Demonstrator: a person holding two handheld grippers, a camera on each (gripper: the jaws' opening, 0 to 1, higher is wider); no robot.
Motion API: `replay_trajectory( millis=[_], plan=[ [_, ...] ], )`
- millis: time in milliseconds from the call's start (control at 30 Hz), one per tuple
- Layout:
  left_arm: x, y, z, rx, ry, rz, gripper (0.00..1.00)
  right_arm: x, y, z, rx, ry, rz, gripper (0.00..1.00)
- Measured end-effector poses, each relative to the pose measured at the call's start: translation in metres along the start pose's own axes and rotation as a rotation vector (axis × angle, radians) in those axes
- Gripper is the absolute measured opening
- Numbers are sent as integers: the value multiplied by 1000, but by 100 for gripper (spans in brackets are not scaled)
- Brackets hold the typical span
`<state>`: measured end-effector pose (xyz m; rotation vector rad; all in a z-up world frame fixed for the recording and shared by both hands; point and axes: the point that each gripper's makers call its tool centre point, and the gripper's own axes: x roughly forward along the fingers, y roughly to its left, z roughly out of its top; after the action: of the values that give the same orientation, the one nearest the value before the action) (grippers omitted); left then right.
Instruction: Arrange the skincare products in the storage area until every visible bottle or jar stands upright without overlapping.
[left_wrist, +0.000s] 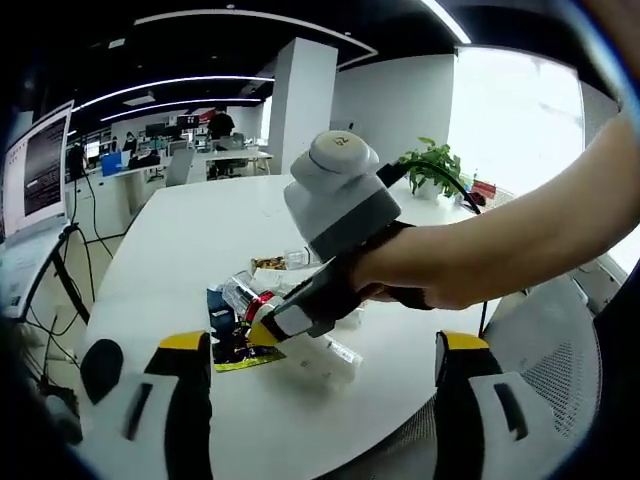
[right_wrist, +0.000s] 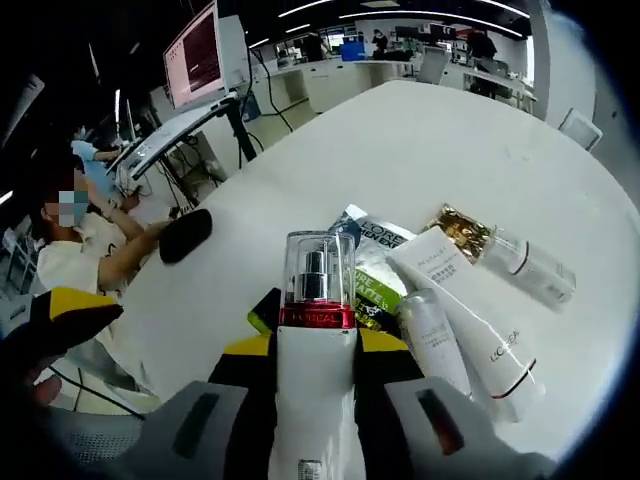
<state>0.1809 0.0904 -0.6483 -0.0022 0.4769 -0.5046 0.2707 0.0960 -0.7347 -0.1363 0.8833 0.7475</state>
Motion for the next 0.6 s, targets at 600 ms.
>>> replay_trajectory(
  millis=[600],
  plan=[
    [3, -5, -3, -4, 19, -26, 85, -63, -14, 2, 71, -214, 102, 27]
  ],
)
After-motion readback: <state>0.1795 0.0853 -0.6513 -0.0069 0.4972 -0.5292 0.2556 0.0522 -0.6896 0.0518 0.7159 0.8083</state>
